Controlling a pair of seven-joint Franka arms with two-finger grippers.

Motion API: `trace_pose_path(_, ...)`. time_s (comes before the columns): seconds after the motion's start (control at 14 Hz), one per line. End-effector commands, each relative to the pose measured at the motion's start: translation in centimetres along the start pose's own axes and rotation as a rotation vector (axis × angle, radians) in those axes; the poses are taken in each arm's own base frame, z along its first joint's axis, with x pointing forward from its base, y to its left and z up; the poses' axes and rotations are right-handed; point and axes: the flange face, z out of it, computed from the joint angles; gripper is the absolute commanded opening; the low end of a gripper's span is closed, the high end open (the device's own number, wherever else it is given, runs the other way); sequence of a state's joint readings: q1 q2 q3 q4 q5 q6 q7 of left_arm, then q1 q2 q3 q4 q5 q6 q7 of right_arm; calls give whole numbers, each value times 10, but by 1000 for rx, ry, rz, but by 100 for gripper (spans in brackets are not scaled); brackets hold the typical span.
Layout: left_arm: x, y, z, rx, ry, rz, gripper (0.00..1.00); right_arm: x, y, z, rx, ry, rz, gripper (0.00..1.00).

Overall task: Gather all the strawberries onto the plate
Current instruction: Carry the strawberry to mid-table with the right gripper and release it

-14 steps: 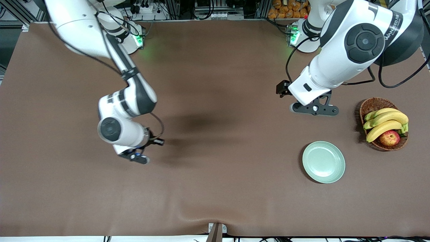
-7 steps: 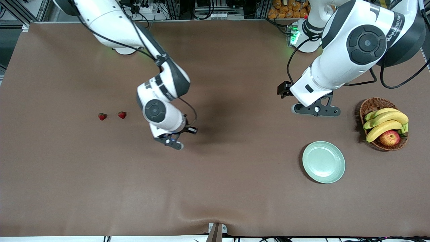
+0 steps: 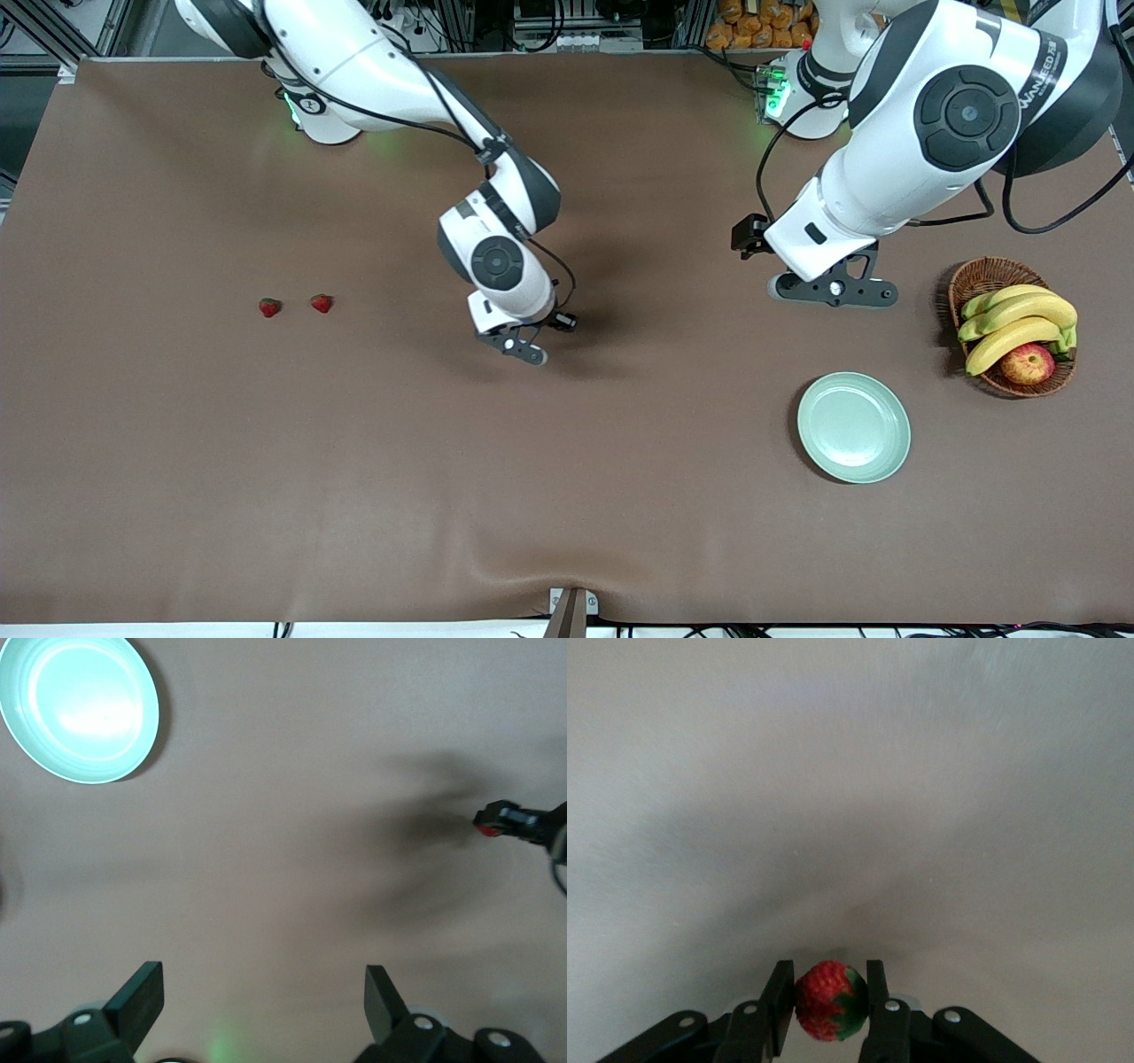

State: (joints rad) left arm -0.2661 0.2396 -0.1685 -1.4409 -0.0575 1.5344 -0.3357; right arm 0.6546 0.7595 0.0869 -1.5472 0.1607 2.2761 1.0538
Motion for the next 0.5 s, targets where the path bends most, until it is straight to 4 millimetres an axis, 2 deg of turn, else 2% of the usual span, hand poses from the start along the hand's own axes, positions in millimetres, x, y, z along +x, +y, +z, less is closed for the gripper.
trace_pose_path(0.0,3,3,5,-10,-11,2,100,4,-2,15,5,1,27,85)
trace_pose_path(0.07,3,6,6,-10,-10,6,100,8,0,14,6,1,30,100)
trace_pose_path(0.21,9,11,12,-19,1,11,100,10,-1,2,9,7,24,100)
trace_pose_path(0.29,12,12,14,-26,8,10,100,18,1,-10,10,3,35,100)
trace_pose_path(0.43,22,18,38,-22,-29,17,100,44,8,-43,-35,-30,61,100)
